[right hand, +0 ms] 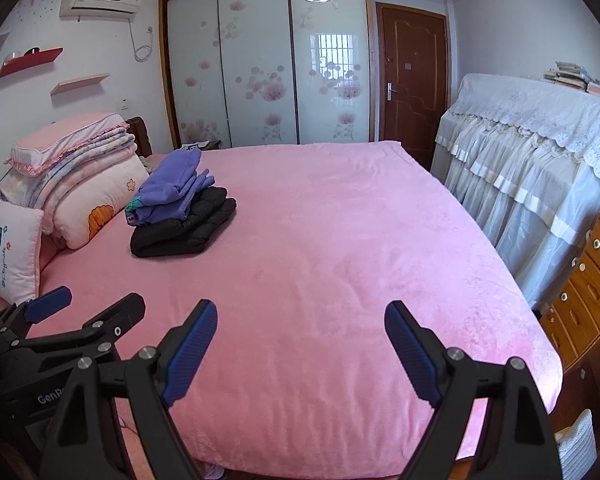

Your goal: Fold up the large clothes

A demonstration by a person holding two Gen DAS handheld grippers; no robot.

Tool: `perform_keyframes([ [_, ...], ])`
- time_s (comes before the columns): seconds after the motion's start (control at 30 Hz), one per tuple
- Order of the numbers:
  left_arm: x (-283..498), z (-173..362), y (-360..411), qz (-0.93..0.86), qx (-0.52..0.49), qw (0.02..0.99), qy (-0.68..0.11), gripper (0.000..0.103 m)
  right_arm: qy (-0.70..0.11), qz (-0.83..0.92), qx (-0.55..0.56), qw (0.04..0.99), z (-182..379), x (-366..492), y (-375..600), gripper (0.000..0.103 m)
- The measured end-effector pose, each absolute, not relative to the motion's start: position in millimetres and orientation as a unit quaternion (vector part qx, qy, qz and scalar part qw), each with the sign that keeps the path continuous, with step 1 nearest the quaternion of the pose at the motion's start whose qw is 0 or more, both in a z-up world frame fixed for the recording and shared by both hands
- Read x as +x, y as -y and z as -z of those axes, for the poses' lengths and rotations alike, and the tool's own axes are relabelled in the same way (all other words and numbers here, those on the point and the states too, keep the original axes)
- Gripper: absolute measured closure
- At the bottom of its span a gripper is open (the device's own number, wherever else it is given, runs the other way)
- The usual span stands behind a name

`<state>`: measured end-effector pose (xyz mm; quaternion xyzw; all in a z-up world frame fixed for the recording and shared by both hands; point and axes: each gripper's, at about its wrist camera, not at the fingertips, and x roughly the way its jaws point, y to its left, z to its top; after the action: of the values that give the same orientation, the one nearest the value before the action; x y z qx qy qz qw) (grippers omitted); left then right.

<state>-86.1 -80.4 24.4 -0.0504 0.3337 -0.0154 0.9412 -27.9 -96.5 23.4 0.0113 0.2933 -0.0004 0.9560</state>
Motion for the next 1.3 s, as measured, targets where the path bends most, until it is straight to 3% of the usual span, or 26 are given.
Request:
perform_keyframes([
  [1.3,-65.9,-3.2,90.6,-0.003,-0.036,0.932,-0.359,0.001,-0.311,-0.007,0.032,0.95,-5.7,-12.7,110.8,0.017],
])
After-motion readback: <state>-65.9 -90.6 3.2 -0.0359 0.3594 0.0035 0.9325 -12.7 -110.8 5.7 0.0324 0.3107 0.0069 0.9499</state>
